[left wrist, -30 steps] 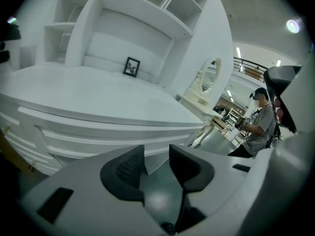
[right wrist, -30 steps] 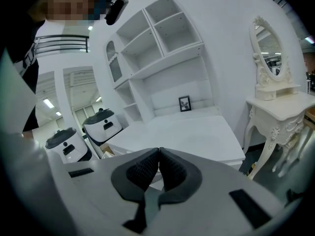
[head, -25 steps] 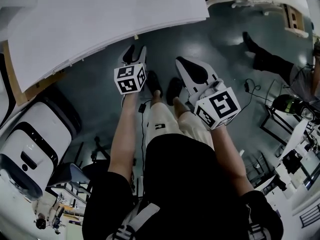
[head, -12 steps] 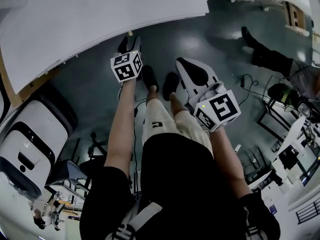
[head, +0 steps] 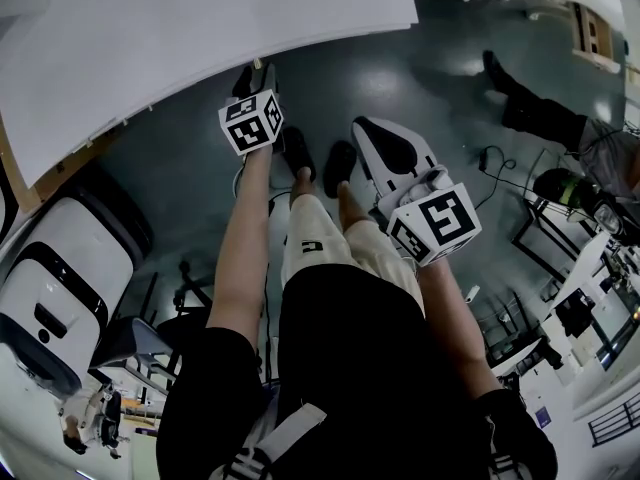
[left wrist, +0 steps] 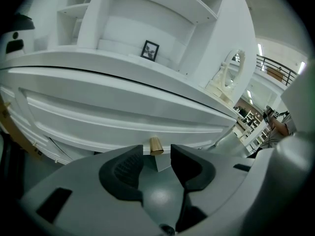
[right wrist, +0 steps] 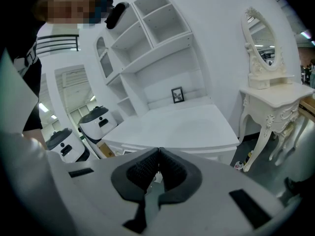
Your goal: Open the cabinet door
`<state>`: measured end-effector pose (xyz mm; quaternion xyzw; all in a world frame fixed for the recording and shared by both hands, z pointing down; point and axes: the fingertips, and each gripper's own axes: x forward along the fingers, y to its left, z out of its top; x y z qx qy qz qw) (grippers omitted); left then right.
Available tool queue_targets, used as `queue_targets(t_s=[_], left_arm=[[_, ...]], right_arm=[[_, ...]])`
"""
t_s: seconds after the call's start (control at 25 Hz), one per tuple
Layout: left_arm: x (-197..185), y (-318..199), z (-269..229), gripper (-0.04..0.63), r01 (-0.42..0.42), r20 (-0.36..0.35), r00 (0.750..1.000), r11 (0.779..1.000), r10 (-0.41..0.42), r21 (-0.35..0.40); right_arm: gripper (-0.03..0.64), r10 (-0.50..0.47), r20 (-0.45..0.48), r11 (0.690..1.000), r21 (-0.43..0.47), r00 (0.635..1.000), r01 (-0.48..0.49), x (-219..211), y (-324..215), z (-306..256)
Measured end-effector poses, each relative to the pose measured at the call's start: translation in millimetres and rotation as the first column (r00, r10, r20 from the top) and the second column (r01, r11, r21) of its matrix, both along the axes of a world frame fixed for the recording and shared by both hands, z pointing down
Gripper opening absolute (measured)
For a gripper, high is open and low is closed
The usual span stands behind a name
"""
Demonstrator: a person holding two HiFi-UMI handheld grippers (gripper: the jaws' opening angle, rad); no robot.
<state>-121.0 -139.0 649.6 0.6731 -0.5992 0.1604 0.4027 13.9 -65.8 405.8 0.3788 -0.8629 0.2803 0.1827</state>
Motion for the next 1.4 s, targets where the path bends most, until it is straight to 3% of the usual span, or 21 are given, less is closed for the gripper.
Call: queue_targets(t_s=[0.48, 1.4], left_arm=[[1, -7, 4, 0.094, 0.011, 0.018, 1.0, 1.0, -0.011, -0.012], [4, 2, 3, 0.084, 0.034, 0.028, 0.999, 0.999, -0.033, -0.024]], right_arm=[[0.018, 0.034, 0.003, 0.999, -0.016, 0.999, -0.034, 12, 0, 6], [0.018, 0.037, 0.017, 0.999, -0.025, 0.999, -0.037, 25, 15, 3]])
